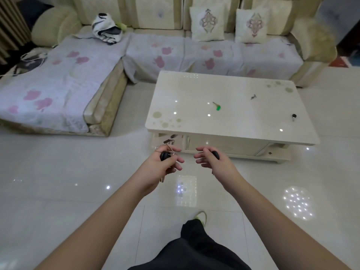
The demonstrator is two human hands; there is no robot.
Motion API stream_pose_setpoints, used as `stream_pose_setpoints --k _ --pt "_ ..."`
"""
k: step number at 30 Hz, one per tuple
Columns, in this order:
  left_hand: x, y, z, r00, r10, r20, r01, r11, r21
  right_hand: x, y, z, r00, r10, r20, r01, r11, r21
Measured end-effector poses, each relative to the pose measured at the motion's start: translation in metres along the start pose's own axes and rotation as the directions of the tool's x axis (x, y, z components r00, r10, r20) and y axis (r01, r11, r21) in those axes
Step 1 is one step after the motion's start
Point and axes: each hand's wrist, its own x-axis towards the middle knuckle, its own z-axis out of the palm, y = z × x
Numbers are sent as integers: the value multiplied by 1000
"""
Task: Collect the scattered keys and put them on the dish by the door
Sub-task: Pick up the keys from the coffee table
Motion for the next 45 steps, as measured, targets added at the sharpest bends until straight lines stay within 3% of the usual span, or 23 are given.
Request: stream_pose_setpoints --k 8,14,32,38,45 --pt "123 47 66 990 -39 133 31 997 65 83 -18 -84 999 0 -49 -3 998 -64" --pt "195 71 108 979 -37 201 -2 981 194 129 -29 -140 990 25 -136 -27 1000 -13" --pt "472 130 157 944 -96 315 22 973 230 339 -50 -246 947 102 -304 -97 995 33" --pt "540 143 176 944 -121 306 37 964 265 387 -52 -280 927 143 -346 -123 989 80" --pt "594 133 202 954 -214 208 122 916 382 440 -34 -321 943 190 -274 -170 981 95"
